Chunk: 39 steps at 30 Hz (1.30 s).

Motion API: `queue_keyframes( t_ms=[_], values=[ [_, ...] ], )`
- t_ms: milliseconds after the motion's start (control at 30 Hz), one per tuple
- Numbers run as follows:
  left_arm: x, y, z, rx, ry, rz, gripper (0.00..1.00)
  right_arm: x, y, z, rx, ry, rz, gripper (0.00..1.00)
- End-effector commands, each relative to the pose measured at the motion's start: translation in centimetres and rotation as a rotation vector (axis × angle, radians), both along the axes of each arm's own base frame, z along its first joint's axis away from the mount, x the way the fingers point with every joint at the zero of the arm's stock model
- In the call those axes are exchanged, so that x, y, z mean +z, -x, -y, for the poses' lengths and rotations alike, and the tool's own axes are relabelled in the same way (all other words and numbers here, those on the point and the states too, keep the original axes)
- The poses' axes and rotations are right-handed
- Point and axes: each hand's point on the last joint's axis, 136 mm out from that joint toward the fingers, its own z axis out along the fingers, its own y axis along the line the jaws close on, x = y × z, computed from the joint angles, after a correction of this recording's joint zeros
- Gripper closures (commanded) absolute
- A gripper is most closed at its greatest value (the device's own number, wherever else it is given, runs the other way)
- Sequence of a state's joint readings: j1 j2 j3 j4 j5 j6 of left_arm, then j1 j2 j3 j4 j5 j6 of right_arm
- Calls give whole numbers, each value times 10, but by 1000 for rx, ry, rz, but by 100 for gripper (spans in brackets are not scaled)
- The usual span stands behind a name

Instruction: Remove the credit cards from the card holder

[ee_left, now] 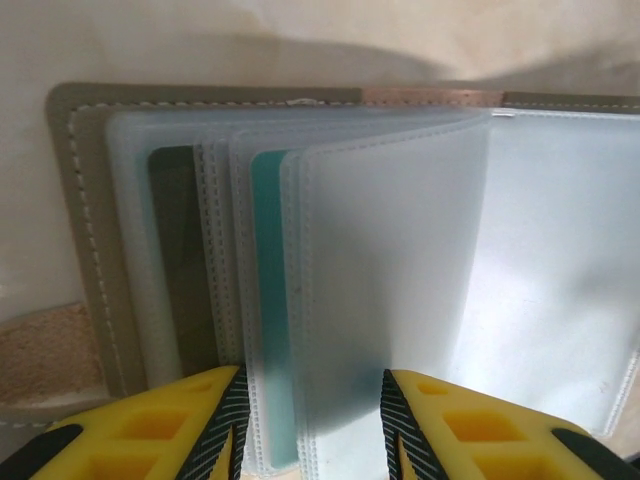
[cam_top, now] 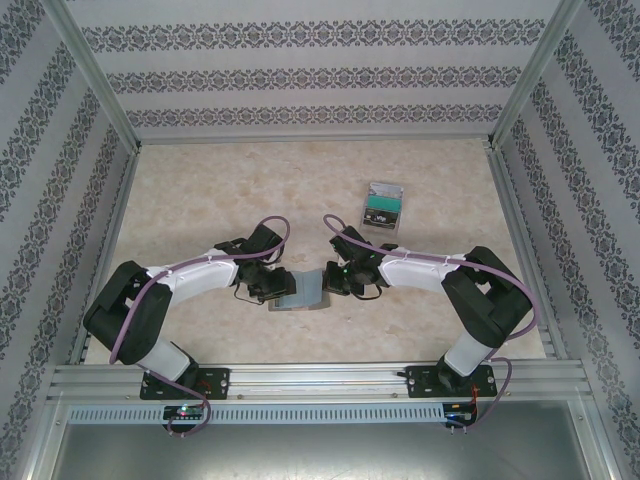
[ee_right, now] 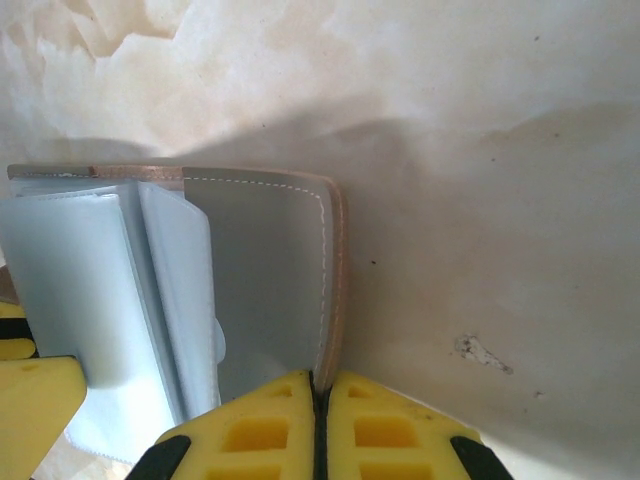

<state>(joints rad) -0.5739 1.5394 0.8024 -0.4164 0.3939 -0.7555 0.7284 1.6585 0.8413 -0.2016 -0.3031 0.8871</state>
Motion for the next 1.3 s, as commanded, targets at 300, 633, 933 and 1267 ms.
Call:
queue_keyframes(
  t_ms=[300, 633, 933, 1267],
  values=[
    [21, -11, 22, -47, 114, 46, 44, -4, -2, -1, -7, -3, -14, 100],
    [29, -12, 26, -82, 102, 55, 18, -3, -2, -3, -2, -5, -14, 100],
    [34, -12, 25, -105, 70, 61, 16, -3, -4, -3, 2, -5, -13, 100],
    [35, -13, 7, -108, -29, 84, 12, 9, -13, 14, -30, 39, 37, 90]
  ],
)
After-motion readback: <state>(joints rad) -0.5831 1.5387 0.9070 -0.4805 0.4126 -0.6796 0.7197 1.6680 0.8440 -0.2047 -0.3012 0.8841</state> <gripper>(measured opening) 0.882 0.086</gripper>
